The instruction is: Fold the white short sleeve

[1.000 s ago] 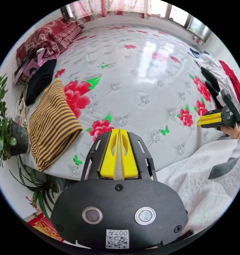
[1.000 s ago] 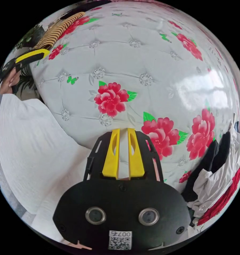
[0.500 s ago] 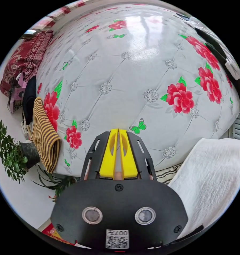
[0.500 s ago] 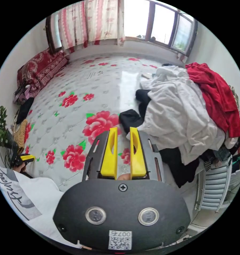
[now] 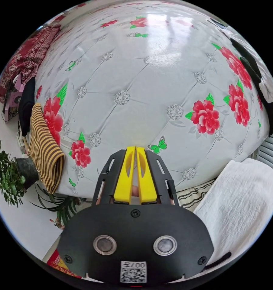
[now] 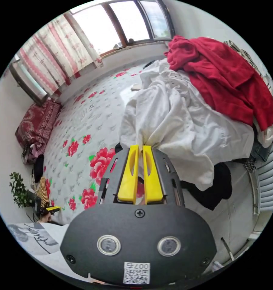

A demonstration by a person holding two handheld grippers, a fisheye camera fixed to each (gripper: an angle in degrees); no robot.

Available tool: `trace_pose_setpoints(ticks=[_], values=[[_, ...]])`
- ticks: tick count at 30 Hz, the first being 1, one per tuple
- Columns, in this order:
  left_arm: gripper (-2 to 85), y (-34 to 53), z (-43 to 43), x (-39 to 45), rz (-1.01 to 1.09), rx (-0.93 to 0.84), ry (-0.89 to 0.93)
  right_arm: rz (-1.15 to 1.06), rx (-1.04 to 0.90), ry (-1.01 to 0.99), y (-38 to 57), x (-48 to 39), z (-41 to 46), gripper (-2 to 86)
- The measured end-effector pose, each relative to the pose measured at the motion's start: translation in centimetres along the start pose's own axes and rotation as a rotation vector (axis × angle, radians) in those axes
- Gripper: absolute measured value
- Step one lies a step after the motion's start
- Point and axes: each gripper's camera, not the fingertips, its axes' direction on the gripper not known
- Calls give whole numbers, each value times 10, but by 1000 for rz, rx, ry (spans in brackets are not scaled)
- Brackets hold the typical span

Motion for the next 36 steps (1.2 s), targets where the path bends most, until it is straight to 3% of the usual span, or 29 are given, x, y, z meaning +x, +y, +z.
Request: trace_pose_setpoints(ticks=[3, 6, 10, 13, 15, 24, 30, 33, 36], values=[[-10, 11, 1, -9, 39, 43, 8, -204, -26, -164, 21, -75, 8, 4], [-10, 28, -5, -20, 42, 90, 122, -430, -169, -320, 53, -160, 37, 1], [-10, 63, -34, -33, 38, 257, 192, -772, -463, -525, 122, -271, 88, 1], [-10, 79, -43, -46, 32, 289, 215, -946, -752, -584, 157, -309, 121, 4], [-10, 87, -44, -56, 18, 298, 200, -918, -789, -611, 156, -303, 124, 7], [-7, 93, -50, -65, 148, 325, 191, -344, -458, -563, 107, -168, 96, 43], [45, 54, -70, -23, 376, 324, 261, -354, -447, -313, 100, -155, 99, 66], [57, 32, -43, 9, 493, 194, 167, -385, -500, -283, 106, -172, 121, 70], [4, 21, -5, 17, 521, 68, -21, -447, -654, -226, 123, -193, 156, 72]])
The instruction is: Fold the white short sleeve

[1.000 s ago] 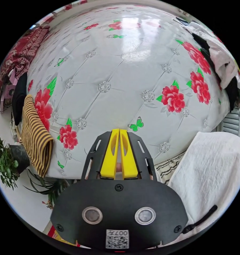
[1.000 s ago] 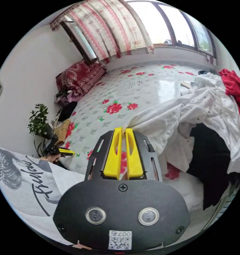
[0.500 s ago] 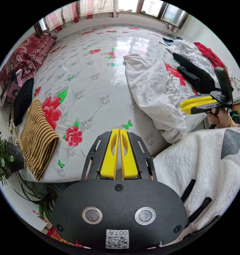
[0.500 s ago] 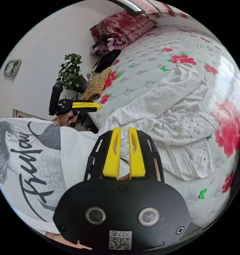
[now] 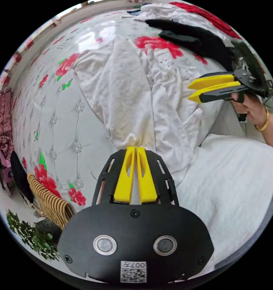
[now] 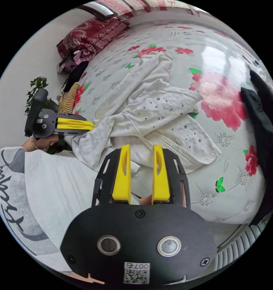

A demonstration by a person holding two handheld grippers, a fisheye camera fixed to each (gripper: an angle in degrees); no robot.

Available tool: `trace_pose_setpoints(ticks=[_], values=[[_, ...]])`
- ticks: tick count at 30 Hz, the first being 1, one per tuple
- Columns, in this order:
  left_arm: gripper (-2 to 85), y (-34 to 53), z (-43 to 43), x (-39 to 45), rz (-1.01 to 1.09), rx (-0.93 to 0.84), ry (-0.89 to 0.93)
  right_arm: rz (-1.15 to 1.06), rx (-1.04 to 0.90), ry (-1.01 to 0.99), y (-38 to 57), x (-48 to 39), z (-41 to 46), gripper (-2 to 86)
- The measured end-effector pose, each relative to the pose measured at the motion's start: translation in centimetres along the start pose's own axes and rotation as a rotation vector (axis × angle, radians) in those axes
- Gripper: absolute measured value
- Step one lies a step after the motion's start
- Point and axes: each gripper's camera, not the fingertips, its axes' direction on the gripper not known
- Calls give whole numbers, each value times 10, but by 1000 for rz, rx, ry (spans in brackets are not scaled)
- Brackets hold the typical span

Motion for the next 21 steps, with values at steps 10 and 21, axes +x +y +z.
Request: trace_pose_setpoints(ticks=[10, 21], values=[[-8, 149, -22, -121, -587, 276, 147, -123, 17, 136, 14, -21, 7, 53], [86, 41, -55, -31, -52, 313, 197, -189, 22, 238, 6, -40, 9, 51]])
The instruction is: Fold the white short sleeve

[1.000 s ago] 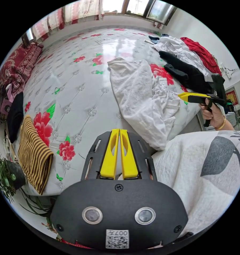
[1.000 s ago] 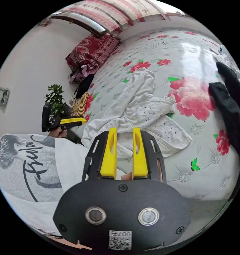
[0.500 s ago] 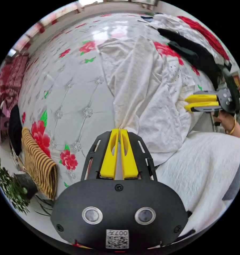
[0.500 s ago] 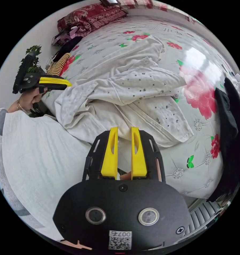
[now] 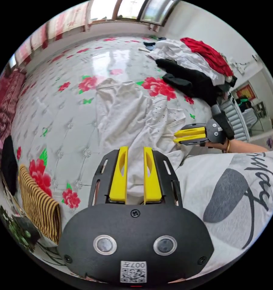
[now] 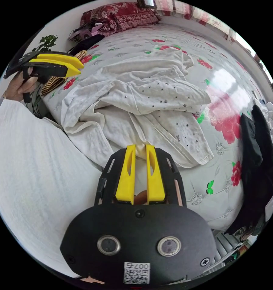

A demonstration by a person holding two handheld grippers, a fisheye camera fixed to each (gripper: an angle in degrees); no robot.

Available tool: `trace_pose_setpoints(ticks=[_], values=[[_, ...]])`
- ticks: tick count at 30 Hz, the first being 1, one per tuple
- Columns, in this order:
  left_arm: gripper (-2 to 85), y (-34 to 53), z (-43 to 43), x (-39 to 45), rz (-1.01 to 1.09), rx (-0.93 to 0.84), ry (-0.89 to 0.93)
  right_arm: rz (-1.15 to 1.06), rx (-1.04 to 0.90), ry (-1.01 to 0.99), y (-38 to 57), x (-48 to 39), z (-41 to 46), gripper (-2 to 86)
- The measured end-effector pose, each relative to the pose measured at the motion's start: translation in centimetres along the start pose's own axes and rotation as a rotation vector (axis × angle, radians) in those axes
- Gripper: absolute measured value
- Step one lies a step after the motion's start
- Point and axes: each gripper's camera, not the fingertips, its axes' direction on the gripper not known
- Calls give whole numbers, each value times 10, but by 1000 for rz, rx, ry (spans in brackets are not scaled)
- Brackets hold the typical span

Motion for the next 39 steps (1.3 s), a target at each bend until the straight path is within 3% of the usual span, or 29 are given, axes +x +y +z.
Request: trace_pose_setpoints(ticks=[4, 8, 11, 15, 18, 22, 30, 35, 39], values=[[80, -30, 89, 18, 186, -264, -86, 11, 3, 5, -1, -3, -2, 54], [31, -19, 77, -23, -25, -174, 114, 7, 24, 49, 2, -10, -2, 56], [9, 23, 37, -48, -142, 62, 238, 14, 43, 36, 7, -7, -4, 55], [-2, 116, -15, -73, -376, 299, 118, 45, 31, 4, 6, 0, -6, 52], [0, 191, -20, -98, -639, 324, 29, 59, 25, -3, 7, 3, -8, 52], [7, 261, -13, -111, -850, 335, 78, 68, 82, -1, 3, 11, -24, 55], [21, 251, -30, -90, -781, 353, 4, -5, 165, -105, -57, 7, -47, 70], [24, 246, -89, -78, -691, 535, -115, -130, 4, -67, -92, -20, -12, 64], [66, 205, -76, -75, -535, 438, -97, -121, -47, -44, -85, -28, 5, 41]])
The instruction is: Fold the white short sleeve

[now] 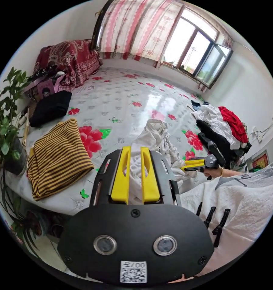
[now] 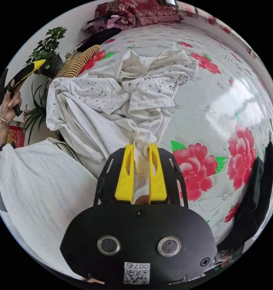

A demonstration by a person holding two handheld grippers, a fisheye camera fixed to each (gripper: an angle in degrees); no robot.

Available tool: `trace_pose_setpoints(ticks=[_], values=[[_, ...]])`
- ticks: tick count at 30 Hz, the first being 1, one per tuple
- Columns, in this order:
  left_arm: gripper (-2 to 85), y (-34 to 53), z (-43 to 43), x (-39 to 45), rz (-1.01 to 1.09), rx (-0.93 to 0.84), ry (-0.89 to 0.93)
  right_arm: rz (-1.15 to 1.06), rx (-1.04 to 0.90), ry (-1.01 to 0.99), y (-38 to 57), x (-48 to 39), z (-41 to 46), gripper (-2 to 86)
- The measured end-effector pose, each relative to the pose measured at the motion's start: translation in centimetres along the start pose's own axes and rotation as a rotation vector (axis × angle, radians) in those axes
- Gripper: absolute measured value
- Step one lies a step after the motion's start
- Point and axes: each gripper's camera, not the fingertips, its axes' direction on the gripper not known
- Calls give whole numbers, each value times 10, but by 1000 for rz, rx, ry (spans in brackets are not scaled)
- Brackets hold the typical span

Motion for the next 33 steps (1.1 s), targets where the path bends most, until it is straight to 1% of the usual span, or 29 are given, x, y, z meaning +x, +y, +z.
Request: trace_pose_setpoints(ticks=[2, 3, 4, 5, 6, 7, 8, 10, 12, 14, 16, 17, 19, 22, 24, 26, 27, 28, 30, 32, 33], values=[[77, -4, 42, 13, 48, -120, 64, 49, 9, 11, 11, 5, -11, 25], [76, -3, 76, 22, 75, -224, 73, 64, 13, 21, 16, 7, -15, 21], [56, 1, 110, 29, 92, -328, 32, 87, 26, 50, 30, 12, -25, 15], [47, 4, 125, 32, 95, -376, -1, 118, 33, 85, 47, 17, -35, 10], [21, 9, 149, 36, 96, -461, -53, 134, 29, 102, 57, 20, -39, 9], [5, 11, 157, 39, 99, -486, -50, 159, 4, 117, 77, 27, -45, 6], [2, 11, 156, 40, 95, -473, -34, 197, -32, 127, 96, 35, -48, 5], [-5, 8, 140, 40, 59, -398, 59, 256, -80, 154, 119, 46, -50, 5], [-7, 6, 123, 34, 17, -336, 90, 320, -64, 199, 132, 56, -60, 6], [-8, 5, 110, 27, -16, -302, 82, 373, 81, 178, 128, 61, -87, 15], [-8, 2, 95, 20, -47, -256, 55, 356, 216, 109, 111, 59, -103, 25], [-9, 1, 92, 19, -53, -243, 53, 329, 261, 57, 94, 56, -107, 33], [-9, -3, 79, 17, -81, -189, 85, 268, 284, -19, 61, 48, -102, 46], [-9, -8, 67, 11, -141, -133, 149, 174, 242, -63, 3, 31, -74, 54], [-9, -11, 63, 8, -167, -110, 164, 146, 152, -60, -29, 25, -46, 51], [-9, -17, 59, 4, -180, -92, 164, 129, -18, -33, -60, 26, -11, 33], [-9, -23, 55, 2, -175, -82, 157, 112, -45, -33, -64, 28, -7, 27], [-9, -32, 52, 0, -166, -73, 141, 92, -29, -41, -67, 33, -13, 16], [-9, -46, 45, -4, -140, -65, 114, 138, 101, 7, -59, 50, -48, 7], [-9, -59, 37, -7, -111, -39, 74, 267, 281, 136, -30, 86, -114, 3], [-9, -66, 34, -11, -102, -27, 49, 297, 321, 183, -20, 94, -130, 2]])
